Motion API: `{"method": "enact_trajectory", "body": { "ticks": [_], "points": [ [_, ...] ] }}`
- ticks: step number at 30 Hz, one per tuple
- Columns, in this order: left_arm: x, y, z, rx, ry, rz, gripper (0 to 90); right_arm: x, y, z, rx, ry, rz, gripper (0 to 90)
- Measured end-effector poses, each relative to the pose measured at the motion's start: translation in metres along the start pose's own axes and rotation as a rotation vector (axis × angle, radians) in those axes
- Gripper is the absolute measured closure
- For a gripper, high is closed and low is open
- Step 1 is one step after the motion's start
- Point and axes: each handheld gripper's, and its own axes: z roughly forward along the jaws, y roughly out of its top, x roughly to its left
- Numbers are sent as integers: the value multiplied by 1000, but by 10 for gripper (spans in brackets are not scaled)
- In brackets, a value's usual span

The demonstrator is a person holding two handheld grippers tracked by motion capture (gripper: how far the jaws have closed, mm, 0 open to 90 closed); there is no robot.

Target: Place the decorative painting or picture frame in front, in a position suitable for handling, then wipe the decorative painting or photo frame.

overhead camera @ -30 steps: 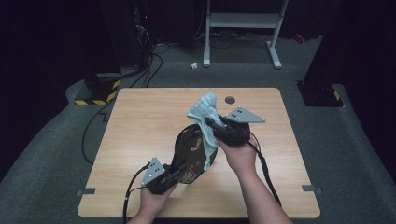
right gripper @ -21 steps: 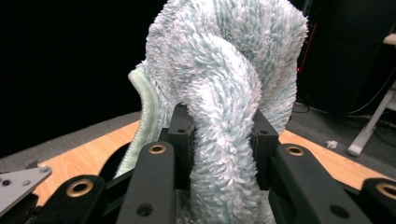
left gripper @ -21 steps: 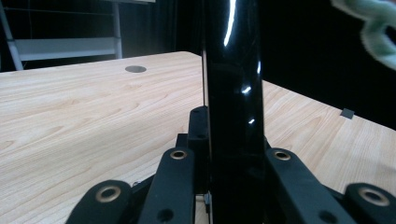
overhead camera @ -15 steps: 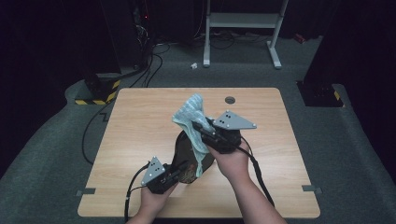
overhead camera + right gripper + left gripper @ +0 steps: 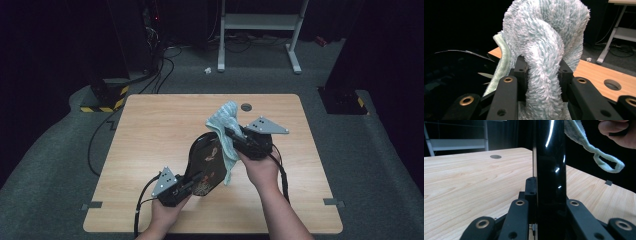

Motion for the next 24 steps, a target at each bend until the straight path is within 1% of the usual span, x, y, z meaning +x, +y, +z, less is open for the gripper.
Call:
{"method": "enact_trajectory", "body": {
  "ticks": [3,7,11,13,15,18,21,24],
  "points": [
    [0,0,0,0,1,0,800,8,4,-1,-8,16,-25,690],
    [0,0,0,0,0,5,800,23,13,-3,-29,54,-57,690],
    [0,0,0,0,0,4,800,45,22,-7,-50,91,-117,690],
    [1,0,0,4,-2,4,800,49,24,-7,-47,93,-133,690],
    [1,0,0,2,-6,-2,800,45,24,-5,-40,101,-112,690],
    [3,0,1,0,-9,-2,801,31,20,-2,-18,74,-81,690],
    [2,0,1,1,-9,-1,800,16,13,1,16,16,-72,691],
    [3,0,1,-1,-11,-4,801,-2,2,2,33,-15,-28,691]
  ]
}}
